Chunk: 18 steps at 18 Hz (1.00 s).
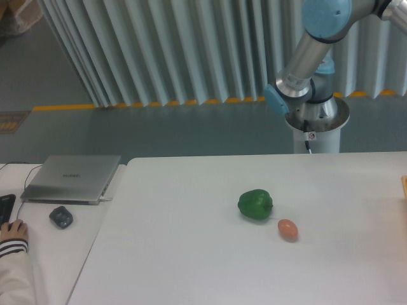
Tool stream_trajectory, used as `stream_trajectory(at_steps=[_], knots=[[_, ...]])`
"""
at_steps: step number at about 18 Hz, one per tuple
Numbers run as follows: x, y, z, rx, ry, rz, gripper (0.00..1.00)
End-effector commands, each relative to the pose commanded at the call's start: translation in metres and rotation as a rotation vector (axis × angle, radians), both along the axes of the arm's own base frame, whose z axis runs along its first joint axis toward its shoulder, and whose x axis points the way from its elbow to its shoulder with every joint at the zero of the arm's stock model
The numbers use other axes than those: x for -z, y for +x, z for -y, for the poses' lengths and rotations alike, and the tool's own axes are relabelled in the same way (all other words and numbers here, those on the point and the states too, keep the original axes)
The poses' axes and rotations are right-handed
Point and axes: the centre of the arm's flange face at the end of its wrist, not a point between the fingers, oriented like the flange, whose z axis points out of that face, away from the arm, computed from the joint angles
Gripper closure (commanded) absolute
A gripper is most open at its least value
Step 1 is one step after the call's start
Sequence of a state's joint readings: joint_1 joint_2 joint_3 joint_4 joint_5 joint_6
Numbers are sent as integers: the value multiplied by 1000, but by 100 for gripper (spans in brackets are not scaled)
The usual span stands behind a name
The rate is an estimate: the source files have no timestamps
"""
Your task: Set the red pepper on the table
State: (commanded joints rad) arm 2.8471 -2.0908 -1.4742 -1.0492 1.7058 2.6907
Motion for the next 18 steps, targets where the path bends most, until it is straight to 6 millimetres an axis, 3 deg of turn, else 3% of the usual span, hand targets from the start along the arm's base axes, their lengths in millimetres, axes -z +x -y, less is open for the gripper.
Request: stream_trajectory(at_steps=[4,12,18], knots=[[-8,4,-5,-31,-5,-3,52],[-58,44,-19,-154,96,140,52],[-79,63,-21,-200,105,189,52]])
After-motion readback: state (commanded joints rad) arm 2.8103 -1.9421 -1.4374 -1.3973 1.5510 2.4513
